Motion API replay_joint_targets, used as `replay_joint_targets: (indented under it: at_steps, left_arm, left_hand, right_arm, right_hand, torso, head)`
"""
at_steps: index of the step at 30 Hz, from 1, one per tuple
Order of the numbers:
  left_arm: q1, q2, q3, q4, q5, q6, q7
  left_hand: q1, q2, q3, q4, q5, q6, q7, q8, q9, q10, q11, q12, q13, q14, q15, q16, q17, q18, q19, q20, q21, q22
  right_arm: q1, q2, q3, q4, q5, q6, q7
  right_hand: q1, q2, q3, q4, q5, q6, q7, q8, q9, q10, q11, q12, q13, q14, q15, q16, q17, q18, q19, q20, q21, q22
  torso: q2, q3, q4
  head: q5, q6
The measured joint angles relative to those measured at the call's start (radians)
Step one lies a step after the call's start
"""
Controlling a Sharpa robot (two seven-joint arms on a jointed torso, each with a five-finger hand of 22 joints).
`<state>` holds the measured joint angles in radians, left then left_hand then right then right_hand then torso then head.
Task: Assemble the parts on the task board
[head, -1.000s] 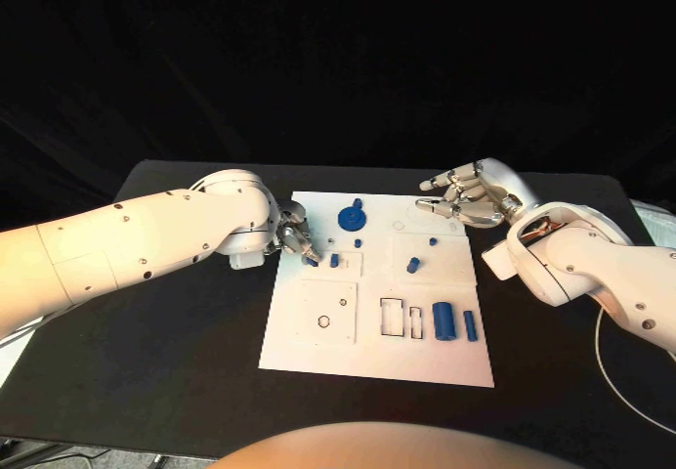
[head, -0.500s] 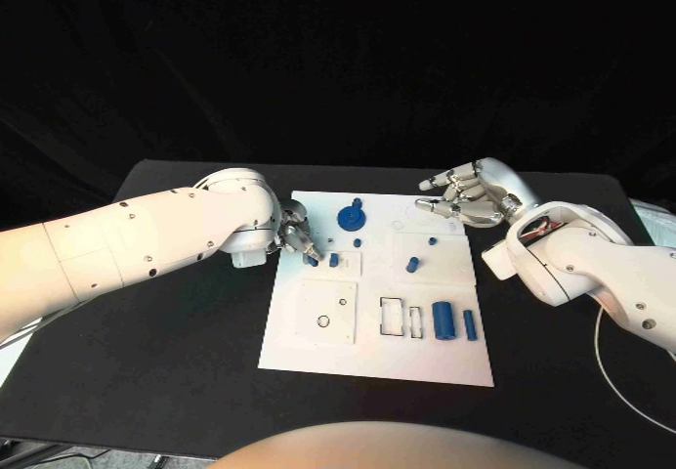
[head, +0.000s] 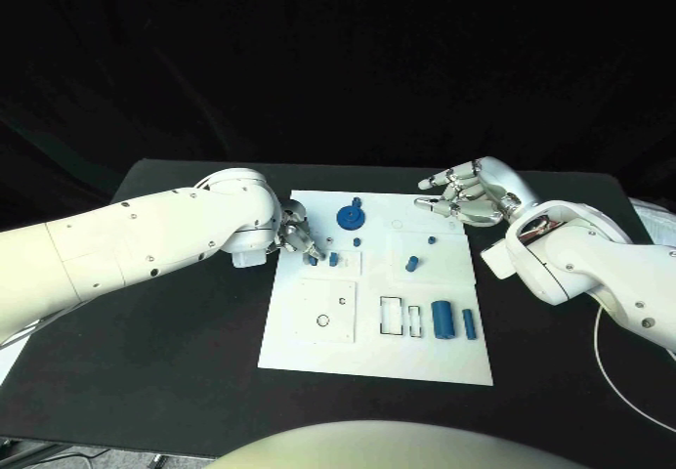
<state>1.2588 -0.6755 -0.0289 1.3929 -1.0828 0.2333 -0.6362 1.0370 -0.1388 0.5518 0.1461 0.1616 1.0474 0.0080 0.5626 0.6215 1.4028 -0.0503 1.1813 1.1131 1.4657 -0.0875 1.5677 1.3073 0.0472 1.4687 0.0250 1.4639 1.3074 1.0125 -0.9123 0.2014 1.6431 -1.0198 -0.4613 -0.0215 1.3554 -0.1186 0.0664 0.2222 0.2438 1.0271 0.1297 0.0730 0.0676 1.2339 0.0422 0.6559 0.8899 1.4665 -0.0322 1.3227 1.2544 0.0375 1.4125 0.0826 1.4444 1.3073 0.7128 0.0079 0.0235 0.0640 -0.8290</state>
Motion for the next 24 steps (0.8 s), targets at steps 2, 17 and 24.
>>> replay_joint_targets:
  at_steps: [2, 17, 24]
  left_arm:
    - [0.000, 0.000, 0.000, -0.001, -0.002, 0.001, -0.001]
    - [-0.002, -0.002, -0.001, -0.002, -0.006, -0.003, -0.002]
    - [-0.004, -0.018, 0.000, 0.012, -0.005, -0.020, -0.002]
  left_hand:
    - [-0.010, -0.003, -0.017, 0.004, 0.000, 0.004, -0.003, -0.003, -0.003, 0.000, 0.000, 0.000, 0.000, 0.000, 0.000, 0.000, 0.000, 0.000, 0.000, 0.000, 0.000, 0.000]
    - [-0.056, -0.009, -0.176, 0.051, 0.000, 0.014, 0.000, -0.006, -0.019, 0.000, 0.000, 0.000, -0.004, 0.000, 0.000, 0.000, 0.001, 0.000, -0.004, -0.004, 0.000, 0.000]
    - [-0.065, -0.010, -0.262, 0.081, -0.006, 0.014, 0.000, -0.006, -0.023, 0.000, 0.000, 0.000, -0.002, 0.000, 0.000, 0.000, 0.001, 0.000, -0.004, -0.003, 0.004, 0.000]
  right_arm:
    - [0.000, 0.000, 0.000, 0.000, 0.000, 0.000, 0.000]
    - [0.000, 0.000, 0.000, 0.000, 0.002, 0.000, 0.001]
    - [0.000, 0.001, 0.000, -0.001, 0.002, 0.001, 0.001]
  right_hand:
    - [0.000, 0.000, 0.000, 0.000, 0.000, 0.000, 0.000, 0.000, 0.000, 0.000, 0.000, -0.003, -0.001, 0.000, 0.000, 0.000, -0.001, 0.000, 0.000, 0.000, -0.004, 0.000]
    - [0.000, 0.000, -0.003, 0.003, 0.000, 0.000, 0.000, 0.000, 0.000, 0.000, 0.000, -0.003, -0.001, 0.000, 0.000, 0.000, -0.001, 0.000, 0.000, 0.000, -0.004, 0.001]
    - [0.000, 0.000, -0.003, 0.003, 0.000, 0.000, 0.000, 0.000, 0.000, 0.000, 0.000, -0.003, -0.001, 0.000, 0.000, 0.000, -0.001, 0.000, 0.000, 0.000, -0.004, 0.001]
  torso:
    - [0.000, 0.0000, -0.0001]
    - [0.000, 0.0000, -0.0001]
    - [0.000, -0.0007, -0.0005]
  head:
    - [0.000, 0.000]
    - [-0.001, 0.000]
    - [-0.003, 0.001]
